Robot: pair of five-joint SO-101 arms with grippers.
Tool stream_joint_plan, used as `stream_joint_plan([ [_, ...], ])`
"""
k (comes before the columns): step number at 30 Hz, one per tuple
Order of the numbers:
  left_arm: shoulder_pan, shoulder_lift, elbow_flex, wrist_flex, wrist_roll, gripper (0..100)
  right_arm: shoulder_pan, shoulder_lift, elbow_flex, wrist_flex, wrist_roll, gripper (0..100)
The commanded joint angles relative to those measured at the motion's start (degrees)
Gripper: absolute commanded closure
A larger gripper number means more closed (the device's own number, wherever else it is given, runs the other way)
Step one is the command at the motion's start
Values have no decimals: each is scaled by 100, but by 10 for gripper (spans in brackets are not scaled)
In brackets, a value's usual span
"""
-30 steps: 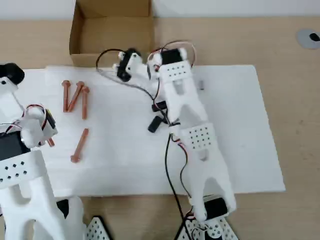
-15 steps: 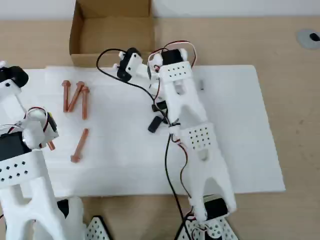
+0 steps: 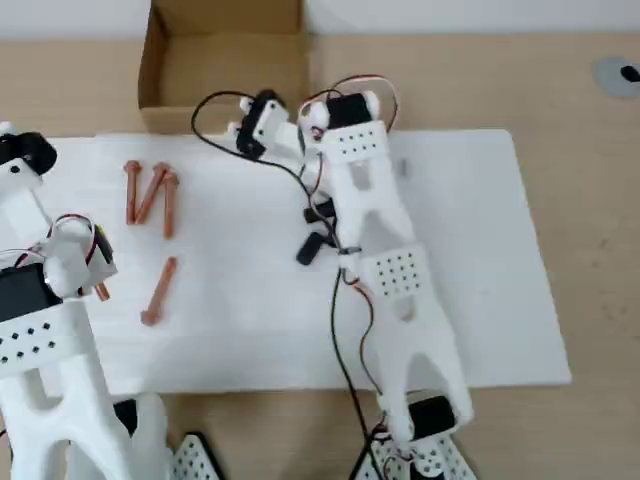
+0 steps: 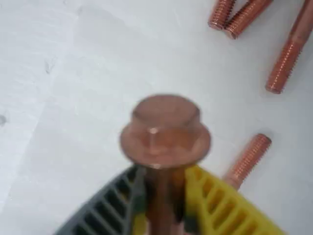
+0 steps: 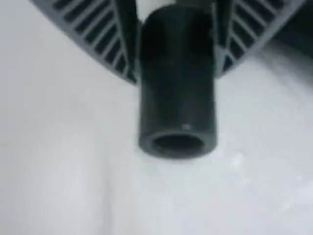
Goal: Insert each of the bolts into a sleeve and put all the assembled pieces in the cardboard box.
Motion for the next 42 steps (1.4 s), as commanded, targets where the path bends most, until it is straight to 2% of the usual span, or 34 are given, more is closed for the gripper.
stream_joint_plan([
  [1,9,-127,-26,-62,-44,991,-198,-382,-497,88,-167,988],
  [8,9,-127,-26,-62,-44,991,-207,-1200,-374,88,-264,988],
  [18,9,-136,-26,-53,-44,991,-629,-2299,2018,88,-255,988],
  [27,9,-136,-70,97,-53,991,-804,-2466,3275,79,44,986],
  [30,9,-136,-44,105,-53,991,-804,-2466,3459,79,176,966],
  [35,9,-136,-44,105,-202,991,-804,-2501,3380,79,211,865],
  [42,9,-136,-26,105,-202,991,-963,-2545,3196,88,369,860],
])
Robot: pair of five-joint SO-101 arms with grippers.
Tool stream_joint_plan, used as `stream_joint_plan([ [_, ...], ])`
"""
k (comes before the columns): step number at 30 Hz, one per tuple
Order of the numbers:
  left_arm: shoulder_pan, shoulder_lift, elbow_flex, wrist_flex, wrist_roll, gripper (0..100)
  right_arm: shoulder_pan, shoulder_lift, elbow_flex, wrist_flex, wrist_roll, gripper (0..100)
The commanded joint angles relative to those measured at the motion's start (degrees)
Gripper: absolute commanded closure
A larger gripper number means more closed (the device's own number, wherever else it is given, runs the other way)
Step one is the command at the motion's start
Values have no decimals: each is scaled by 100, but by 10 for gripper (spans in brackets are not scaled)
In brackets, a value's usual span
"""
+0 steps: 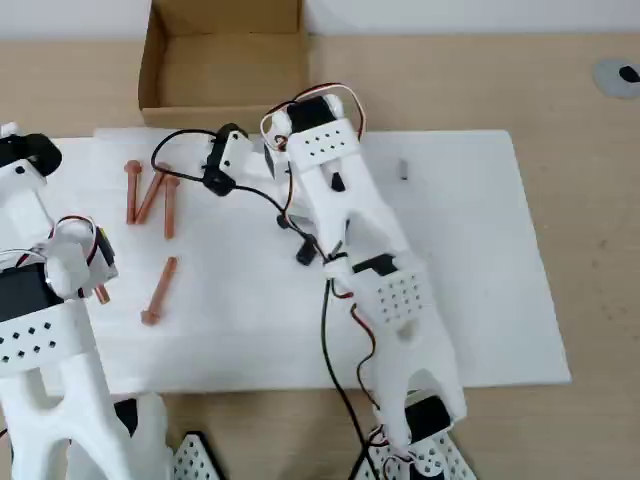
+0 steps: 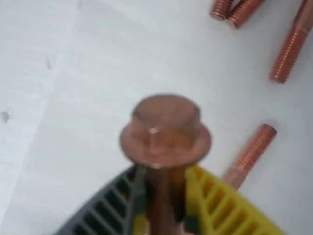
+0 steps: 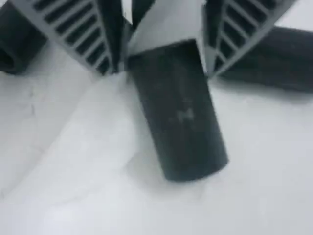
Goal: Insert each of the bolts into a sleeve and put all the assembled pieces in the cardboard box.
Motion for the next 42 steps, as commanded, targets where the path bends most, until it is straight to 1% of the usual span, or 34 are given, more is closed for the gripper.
stream_joint_plan([
  [1,9,-136,-26,18,-44,991,-251,-593,-215,88,167,860],
  [7,9,-136,-26,18,-44,991,-611,-1253,-198,88,167,847],
  [12,9,-136,-26,18,-44,991,-699,-1648,-145,88,149,843],
  [19,9,-136,-53,149,-62,991,-681,-1824,1059,88,273,845],
  [21,9,-136,-26,185,-176,991,-673,-1859,1226,88,316,845],
  [27,9,-136,-18,185,-211,991,-479,-1745,1341,79,431,845],
  [33,9,-136,-18,185,-211,991,-277,-1182,1297,79,501,845],
  [42,9,-136,-18,185,-316,991,-224,-655,1253,53,571,845],
])
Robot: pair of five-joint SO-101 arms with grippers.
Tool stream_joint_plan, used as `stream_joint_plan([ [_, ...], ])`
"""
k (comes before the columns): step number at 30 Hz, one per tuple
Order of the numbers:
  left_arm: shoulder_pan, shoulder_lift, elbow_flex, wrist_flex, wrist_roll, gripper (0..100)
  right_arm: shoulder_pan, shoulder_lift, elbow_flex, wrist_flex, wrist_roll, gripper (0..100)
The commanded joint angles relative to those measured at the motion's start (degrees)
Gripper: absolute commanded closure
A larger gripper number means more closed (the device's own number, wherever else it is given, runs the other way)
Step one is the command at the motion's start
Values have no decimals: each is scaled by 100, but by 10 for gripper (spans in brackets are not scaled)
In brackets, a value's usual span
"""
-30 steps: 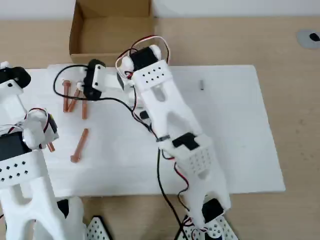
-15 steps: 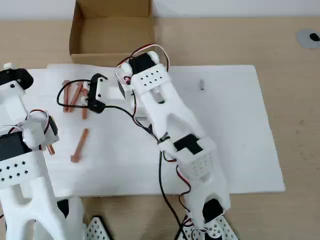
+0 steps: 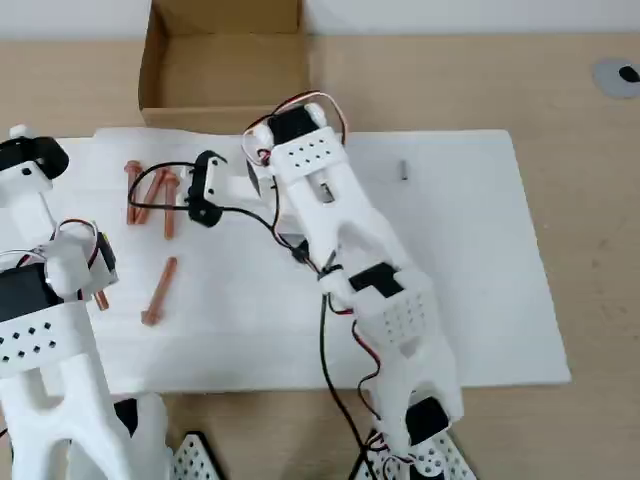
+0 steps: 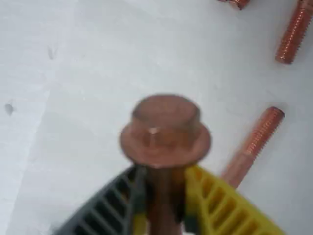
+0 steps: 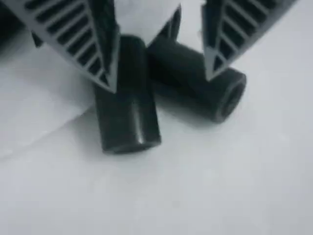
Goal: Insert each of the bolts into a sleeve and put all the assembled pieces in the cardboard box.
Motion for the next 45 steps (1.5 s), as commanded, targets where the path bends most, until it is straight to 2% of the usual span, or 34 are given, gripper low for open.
stream_joint_plan([
  [1,9,-136,-18,9,-53,991,136,163,-66,53,62,845],
  [12,9,-136,26,9,-62,991,145,884,-488,79,70,846],
  [23,9,-136,220,9,-70,991,145,901,66,79,149,843],
  [36,9,-136,185,-35,-615,991,145,901,382,88,870,843],
  [45,9,-136,185,-35,-853,991,145,892,470,88,949,820],
])
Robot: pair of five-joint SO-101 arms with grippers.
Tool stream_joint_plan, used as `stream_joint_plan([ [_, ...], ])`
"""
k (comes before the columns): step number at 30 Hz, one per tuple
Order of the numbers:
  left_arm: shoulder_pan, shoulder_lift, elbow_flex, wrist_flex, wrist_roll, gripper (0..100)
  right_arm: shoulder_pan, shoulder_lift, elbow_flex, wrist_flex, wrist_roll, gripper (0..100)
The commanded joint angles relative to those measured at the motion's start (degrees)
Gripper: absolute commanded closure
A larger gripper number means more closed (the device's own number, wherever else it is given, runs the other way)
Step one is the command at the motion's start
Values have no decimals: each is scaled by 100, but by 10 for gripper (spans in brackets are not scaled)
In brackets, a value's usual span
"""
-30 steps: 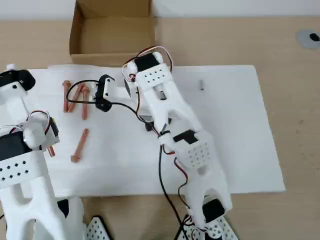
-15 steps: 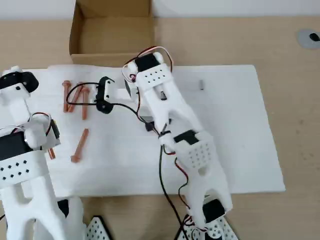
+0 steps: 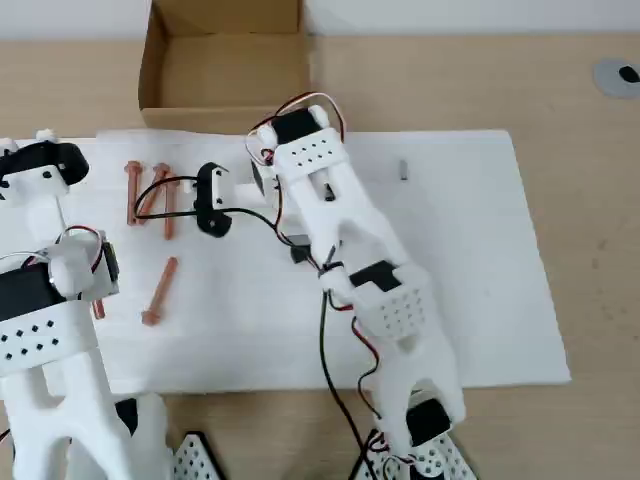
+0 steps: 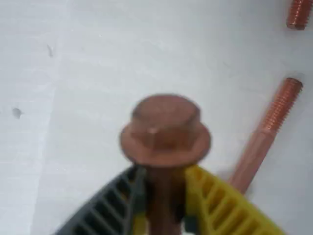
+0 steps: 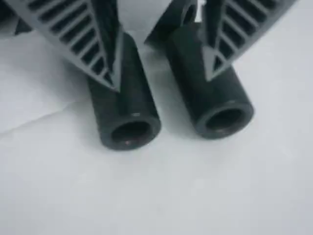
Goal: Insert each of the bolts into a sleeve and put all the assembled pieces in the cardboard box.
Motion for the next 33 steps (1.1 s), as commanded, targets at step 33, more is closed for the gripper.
stream_joint_plan([
  [33,18,-136,-35,0,-316,991,365,321,1024,79,158,796],
])
